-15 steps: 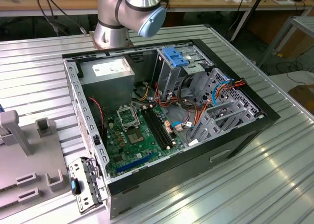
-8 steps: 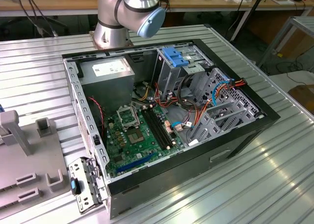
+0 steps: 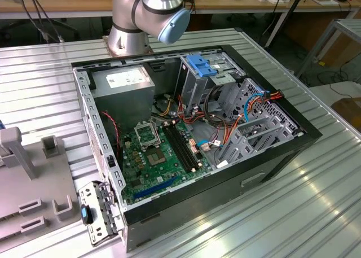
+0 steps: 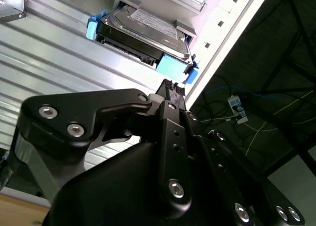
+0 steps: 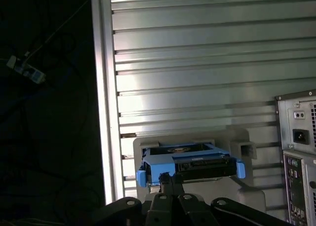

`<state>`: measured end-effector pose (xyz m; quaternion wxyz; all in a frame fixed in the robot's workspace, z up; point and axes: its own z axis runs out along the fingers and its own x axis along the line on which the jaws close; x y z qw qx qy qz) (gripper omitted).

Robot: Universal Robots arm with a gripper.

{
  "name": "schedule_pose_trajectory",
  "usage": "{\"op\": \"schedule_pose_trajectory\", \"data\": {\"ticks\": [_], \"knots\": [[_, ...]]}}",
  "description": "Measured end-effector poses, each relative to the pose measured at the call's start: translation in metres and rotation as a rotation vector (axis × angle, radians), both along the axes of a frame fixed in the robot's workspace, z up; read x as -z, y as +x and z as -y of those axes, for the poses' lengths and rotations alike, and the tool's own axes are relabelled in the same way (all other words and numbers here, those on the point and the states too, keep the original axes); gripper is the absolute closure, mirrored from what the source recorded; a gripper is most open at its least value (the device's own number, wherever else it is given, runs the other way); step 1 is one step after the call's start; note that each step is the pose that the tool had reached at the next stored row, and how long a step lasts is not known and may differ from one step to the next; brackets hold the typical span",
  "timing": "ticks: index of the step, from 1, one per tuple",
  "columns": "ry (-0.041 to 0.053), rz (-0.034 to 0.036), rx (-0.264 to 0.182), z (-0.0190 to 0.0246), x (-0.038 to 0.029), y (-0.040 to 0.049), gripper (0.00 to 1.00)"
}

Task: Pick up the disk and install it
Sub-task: 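Pick up the disk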

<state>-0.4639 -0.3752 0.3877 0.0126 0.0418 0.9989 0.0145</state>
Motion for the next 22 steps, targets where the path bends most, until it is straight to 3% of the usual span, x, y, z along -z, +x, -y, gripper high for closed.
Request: {"op": "schedule_pose_trajectory", "data": {"ticks": [10, 18, 22], "knots": [[-0.0001, -0.0001, -0.11, 0.0, -0.0001, -0.0028, 0.89], [0.0, 0.0001, -0.274, 0.0, 0.0, -0.0061, 0.89], [0.0, 0.0, -0.323, 0.0, 0.0, -0.007, 0.89]]}}
